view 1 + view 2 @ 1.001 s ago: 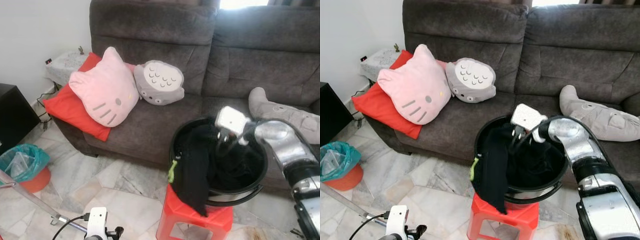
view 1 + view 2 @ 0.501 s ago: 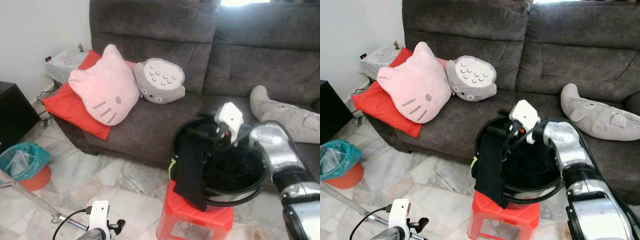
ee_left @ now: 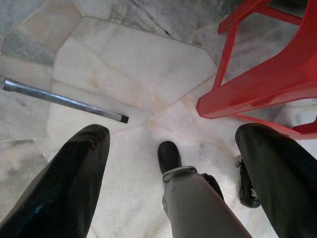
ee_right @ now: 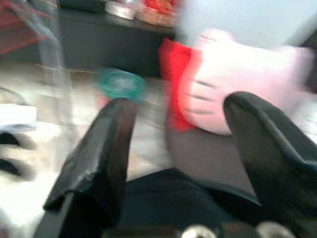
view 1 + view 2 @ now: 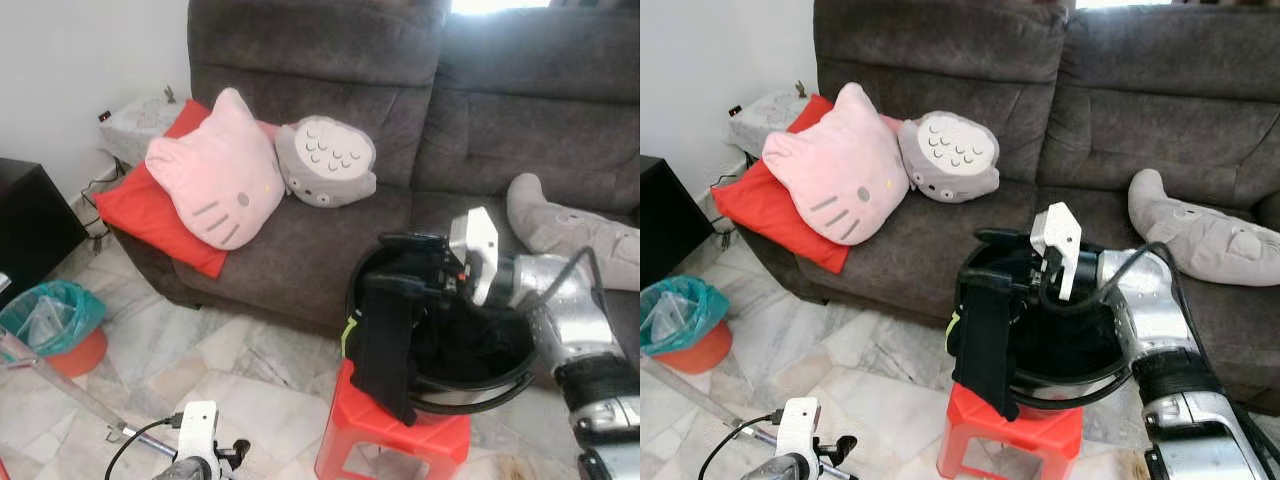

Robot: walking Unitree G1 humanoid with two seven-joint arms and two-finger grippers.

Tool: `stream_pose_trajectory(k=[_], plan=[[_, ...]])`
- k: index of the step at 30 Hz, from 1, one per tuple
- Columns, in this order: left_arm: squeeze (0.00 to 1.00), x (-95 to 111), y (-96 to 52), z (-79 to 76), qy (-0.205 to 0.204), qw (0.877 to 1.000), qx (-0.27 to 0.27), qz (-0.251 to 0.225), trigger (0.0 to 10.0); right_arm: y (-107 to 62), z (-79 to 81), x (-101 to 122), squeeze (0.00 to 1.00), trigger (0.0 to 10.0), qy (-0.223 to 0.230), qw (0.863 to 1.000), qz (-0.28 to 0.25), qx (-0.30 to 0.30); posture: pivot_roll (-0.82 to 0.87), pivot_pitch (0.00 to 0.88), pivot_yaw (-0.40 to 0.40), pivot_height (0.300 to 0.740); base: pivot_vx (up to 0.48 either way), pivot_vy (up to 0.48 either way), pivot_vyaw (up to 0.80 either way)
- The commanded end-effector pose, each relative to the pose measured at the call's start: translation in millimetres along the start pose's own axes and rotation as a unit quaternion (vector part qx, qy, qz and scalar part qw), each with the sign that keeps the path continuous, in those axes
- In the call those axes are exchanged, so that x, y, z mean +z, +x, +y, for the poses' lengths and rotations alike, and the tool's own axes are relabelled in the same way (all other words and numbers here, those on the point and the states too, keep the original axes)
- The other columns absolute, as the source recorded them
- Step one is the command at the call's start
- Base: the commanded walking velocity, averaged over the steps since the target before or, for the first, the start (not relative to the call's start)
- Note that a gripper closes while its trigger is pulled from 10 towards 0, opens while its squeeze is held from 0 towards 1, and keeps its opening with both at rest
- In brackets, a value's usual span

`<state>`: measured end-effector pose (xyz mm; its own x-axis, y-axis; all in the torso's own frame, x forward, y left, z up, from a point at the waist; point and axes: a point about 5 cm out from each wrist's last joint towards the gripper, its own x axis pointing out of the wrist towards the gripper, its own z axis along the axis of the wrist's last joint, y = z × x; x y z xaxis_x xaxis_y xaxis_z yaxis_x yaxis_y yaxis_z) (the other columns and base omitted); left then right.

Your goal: Hang hanger

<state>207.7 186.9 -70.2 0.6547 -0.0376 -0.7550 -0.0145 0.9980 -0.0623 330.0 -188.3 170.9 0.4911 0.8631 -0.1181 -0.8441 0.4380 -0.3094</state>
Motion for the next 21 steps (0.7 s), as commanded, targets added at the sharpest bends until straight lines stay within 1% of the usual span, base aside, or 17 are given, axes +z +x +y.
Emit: stream_pose_trajectory(k=[1,3,4,5,6,7,9,13,15,16,18,20,21], plan=[[0.0,-3.8,-1.3,5.0,-0.007,1.0,0.01,0.008,10.0,-11.7,-10.5,-0.5,0.0,10.0,-0.071,0.993,0.045,-0.081,-0.14,0.021,0.054,0.74,0.0,0.0,0.0],[0.0,-4.3,-1.5,5.1,-0.004,1.0,0.012,0.008,10.0,-22.3,-8.3,-4.4,0.0,10.0,-0.127,0.982,0.081,-0.115,-0.15,0.022,0.056,0.74,0.0,0.0,0.0],[0.0,-4.4,-1.5,5.1,-0.004,1.0,0.012,0.008,10.0,-24.3,-7.8,-3.9,0.0,10.0,-0.125,0.981,0.083,-0.124,-0.15,0.022,0.056,0.74,0.0,0.0,0.0],[0.0,-4.3,-1.5,5.1,-0.003,1.0,0.012,0.008,10.0,-28.8,-6.4,-4.3,0.0,10.0,-0.145,0.976,0.096,-0.133,-0.15,0.024,0.057,0.74,0.0,0.0,0.0],[0.0,-4.0,-1.5,5.1,-0.002,1.0,0.012,0.007,10.0,-35.3,-3.5,-5.8,0.0,10.0,-0.182,0.965,0.122,-0.143,-0.15,0.025,0.058,0.74,0.0,0.0,0.0],[0.0,-3.9,-1.5,5.2,-0.001,1.0,0.012,0.006,10.0,-38.2,-2.0,-7.6,0.0,10.0,-0.2,0.959,0.135,-0.146,-0.15,0.025,0.058,0.74,0.0,0.0,0.0],[0.0,-3.5,-1.4,5.2,0.001,1.0,0.012,0.005,10.0,-43.9,1.7,-10.5,0.0,10.0,-0.222,0.951,0.148,-0.154,-0.16,0.023,0.057,0.74,0.0,0.0,0.0],[0.0,-2.8,-1.3,5.1,0.001,1.0,0.013,0.004,10.0,-48.1,3.7,-12.3,0.0,10.0,-0.22,0.95,0.144,-0.171,-0.16,0.023,0.056,0.74,0.0,0.0,0.0],[0.0,-1.6,-1.2,5.8,0.001,1.0,0.015,0.002,10.0,-49.4,9.4,-18.5,0.0,10.0,-0.233,0.947,0.156,-0.16,-0.16,0.022,0.057,0.74,0.0,0.0,0.0],[0.0,-1.5,-1.1,5.9,0.002,1.0,0.015,0.002,10.0,-49.1,10.3,-19.8,0.0,10.0,-0.231,0.947,0.158,-0.156,-0.16,0.022,0.057,0.74,0.0,0.0,0.0],[0.0,-1.1,-1.1,5.9,0.002,1.0,0.016,0.001,10.0,-46.0,13.2,-21.7,0.0,10.0,-0.254,0.942,0.166,-0.142,-0.16,0.022,0.057,0.74,0.0,0.0,0.0],[0.0,-0.6,-1.0,6.1,0.002,1.0,0.017,0.001,10.0,-36.7,16.8,-17.0,0.0,10.0,-0.241,0.952,0.135,-0.136,-0.16,0.019,0.057,0.74,0.0,0.0,0.0],[0.0,-0.6,-1.0,6.1,0.002,1.0,0.017,0.001,10.0,-36.7,16.8,-17.0,0.0,10.0,-0.241,0.952,0.135,-0.136,-0.16,0.019,0.057,0.74,0.0,0.0,0.0]])
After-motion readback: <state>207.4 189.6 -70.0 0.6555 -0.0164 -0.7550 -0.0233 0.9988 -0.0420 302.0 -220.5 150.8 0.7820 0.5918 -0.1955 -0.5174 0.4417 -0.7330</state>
